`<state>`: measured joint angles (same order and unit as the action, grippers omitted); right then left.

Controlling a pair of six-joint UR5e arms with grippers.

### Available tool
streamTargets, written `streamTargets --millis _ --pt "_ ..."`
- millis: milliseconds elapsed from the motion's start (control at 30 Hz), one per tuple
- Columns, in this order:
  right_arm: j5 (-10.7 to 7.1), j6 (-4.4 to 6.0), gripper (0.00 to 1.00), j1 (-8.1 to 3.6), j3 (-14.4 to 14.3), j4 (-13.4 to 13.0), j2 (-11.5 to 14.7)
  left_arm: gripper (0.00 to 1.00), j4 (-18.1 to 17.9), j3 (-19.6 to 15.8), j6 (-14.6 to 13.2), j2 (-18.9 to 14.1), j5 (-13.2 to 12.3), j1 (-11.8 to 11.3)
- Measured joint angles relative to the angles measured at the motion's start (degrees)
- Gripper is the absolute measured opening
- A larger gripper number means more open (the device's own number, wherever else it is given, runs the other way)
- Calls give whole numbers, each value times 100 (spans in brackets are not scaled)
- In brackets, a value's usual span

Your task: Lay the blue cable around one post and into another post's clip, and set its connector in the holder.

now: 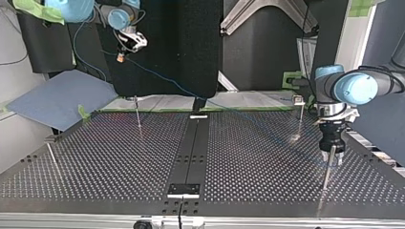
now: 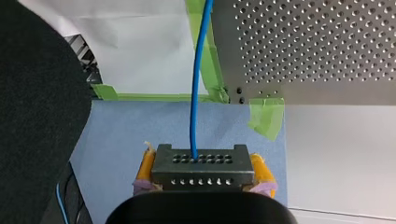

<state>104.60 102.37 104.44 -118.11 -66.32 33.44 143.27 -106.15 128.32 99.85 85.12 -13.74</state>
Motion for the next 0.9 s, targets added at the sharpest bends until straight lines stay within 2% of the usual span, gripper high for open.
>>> streamTargets --millis 333,533,600,633,700,900 --pt "-168 263 0 -491 478 -467 -491 75 -12 0 0 1 3 -12" --pt "-232 395 0 -791 735 -514 -790 75 -31 -2 98 2 -6 -27" --pt "-293 409 0 -881 761 -569 -881 87 -59 -6 158 2 -35 -33" --pt "-345 409 0 -943 771 -599 -943 87 -70 -7 174 2 -53 -34" --pt "-423 402 0 -1030 777 -631 -1030 98 -82 -9 194 4 -86 -38" --pt "-671 377 0 -1316 782 -787 -1315 100 -75 -11 203 10 -150 -42"
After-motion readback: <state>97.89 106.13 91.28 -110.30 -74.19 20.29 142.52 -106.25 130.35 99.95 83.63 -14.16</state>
